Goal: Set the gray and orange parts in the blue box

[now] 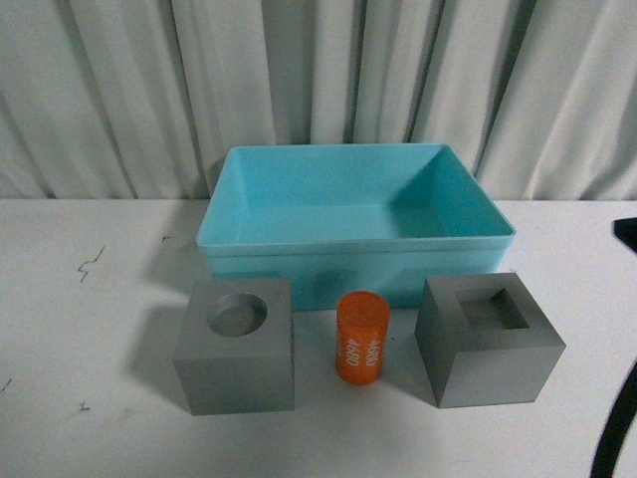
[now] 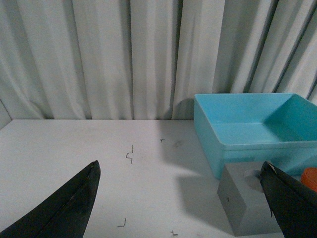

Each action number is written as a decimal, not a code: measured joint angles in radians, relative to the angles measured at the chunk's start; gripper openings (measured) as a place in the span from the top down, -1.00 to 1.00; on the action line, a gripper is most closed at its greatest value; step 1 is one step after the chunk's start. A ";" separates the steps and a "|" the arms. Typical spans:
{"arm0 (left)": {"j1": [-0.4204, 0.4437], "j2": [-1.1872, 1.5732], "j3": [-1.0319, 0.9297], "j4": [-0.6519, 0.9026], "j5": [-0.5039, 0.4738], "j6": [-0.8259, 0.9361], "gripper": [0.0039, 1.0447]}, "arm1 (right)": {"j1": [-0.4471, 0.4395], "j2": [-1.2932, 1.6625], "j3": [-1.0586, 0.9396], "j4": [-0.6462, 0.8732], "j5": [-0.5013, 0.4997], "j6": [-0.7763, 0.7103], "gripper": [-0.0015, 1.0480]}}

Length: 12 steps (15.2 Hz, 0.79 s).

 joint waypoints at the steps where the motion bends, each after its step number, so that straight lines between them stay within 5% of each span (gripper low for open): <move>1: 0.000 0.000 0.000 0.000 0.000 0.000 -0.88 | 0.027 0.079 0.027 0.014 0.016 0.002 -0.87; 12: 0.000 0.000 0.000 0.000 0.000 0.000 -0.88 | 0.145 0.468 0.180 0.090 0.134 0.128 -0.87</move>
